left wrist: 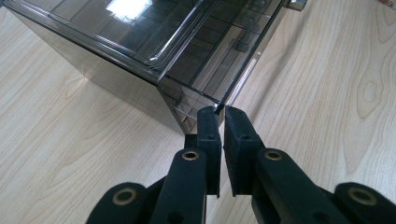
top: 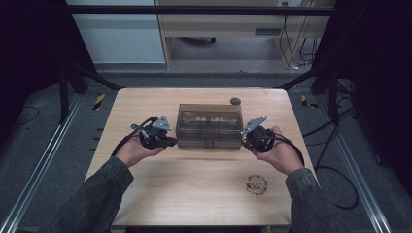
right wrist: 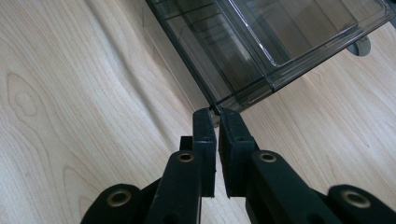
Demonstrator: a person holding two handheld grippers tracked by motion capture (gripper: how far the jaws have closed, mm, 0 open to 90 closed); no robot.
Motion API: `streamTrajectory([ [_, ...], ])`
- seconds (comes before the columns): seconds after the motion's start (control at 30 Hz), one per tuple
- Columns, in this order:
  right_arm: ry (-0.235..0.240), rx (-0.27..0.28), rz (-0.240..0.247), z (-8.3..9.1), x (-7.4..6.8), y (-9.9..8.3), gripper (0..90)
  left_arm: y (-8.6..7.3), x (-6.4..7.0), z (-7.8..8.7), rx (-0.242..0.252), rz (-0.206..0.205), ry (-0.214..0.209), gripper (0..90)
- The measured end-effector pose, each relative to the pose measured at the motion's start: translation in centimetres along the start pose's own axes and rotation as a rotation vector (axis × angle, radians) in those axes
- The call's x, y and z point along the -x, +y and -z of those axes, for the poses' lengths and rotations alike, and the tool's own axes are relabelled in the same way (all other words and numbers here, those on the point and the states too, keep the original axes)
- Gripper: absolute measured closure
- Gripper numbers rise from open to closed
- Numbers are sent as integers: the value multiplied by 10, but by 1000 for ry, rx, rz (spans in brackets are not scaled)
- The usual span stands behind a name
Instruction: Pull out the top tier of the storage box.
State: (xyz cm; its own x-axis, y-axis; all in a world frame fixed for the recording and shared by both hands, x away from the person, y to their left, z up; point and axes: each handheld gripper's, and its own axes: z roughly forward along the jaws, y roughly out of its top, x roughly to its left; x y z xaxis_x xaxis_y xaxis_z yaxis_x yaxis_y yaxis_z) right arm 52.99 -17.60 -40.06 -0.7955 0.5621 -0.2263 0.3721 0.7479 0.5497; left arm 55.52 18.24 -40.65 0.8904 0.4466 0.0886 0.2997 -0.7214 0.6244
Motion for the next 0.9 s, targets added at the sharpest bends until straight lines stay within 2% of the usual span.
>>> streamTrajectory([
  [0.4,17,2,9,5,-5,-4,867,0,7,4,-22,-22,-10,858],
  [0.8,28,7,30,12,-14,-8,869,-7,19,10,-5,-41,-8,861],
  [0.9,25,11,23,15,-17,-9,869,-8,21,13,-2,-46,-17,861],
])
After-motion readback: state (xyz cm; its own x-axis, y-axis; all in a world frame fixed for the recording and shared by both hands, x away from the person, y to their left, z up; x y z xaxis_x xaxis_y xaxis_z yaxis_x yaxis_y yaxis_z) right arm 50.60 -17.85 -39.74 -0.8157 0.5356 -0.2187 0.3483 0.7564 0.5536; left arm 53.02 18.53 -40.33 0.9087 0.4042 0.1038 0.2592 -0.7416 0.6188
